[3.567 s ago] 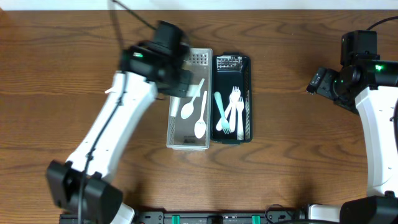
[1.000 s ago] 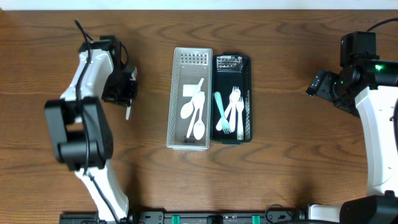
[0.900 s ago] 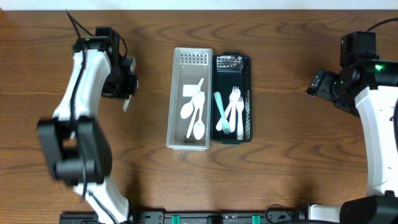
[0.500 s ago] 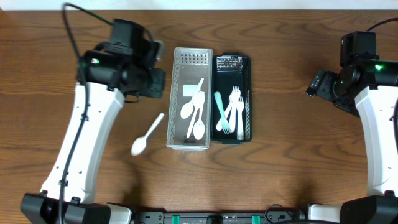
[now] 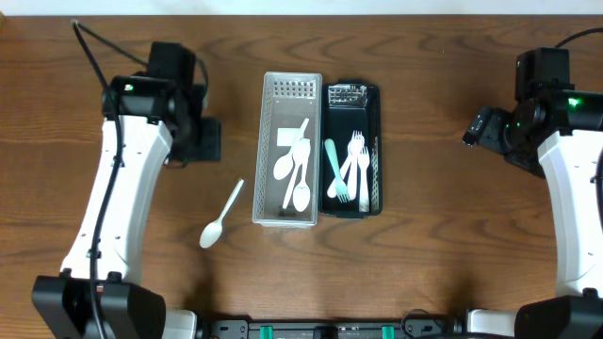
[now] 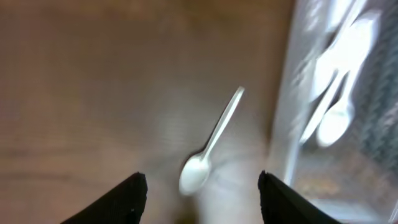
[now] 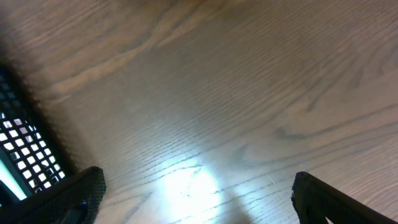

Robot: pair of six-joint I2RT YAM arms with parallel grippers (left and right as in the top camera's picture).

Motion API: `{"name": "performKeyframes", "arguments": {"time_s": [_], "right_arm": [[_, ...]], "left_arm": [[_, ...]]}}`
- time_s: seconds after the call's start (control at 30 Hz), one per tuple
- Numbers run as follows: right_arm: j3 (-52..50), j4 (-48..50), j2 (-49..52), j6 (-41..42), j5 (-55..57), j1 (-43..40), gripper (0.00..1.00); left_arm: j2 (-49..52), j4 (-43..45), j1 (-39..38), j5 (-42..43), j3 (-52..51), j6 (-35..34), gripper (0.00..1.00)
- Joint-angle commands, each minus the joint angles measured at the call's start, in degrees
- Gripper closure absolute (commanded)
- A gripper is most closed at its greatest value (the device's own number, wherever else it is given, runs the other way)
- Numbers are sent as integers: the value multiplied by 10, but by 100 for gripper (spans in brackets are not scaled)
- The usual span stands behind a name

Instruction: Pack container

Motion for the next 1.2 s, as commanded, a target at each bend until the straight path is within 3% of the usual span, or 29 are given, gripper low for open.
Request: {"name": "performKeyframes", "arguments": {"time_s": [0.0, 0.3, 1.0, 1.17], "right_arm": [[-2, 3, 1, -8, 0, -3, 1], [-2, 0, 2, -8, -5, -4, 1], [-2, 9, 2, -8, -5, -4, 1], [-2, 9, 2, -8, -5, -4, 1]], "left_arm": [[4, -11, 1, -8, -40, 61, 40], [4, 150, 1, 13, -263, 60, 42], [5, 332, 1, 31, -410, 54, 46], [9, 339, 1, 31, -411, 54, 72]]}}
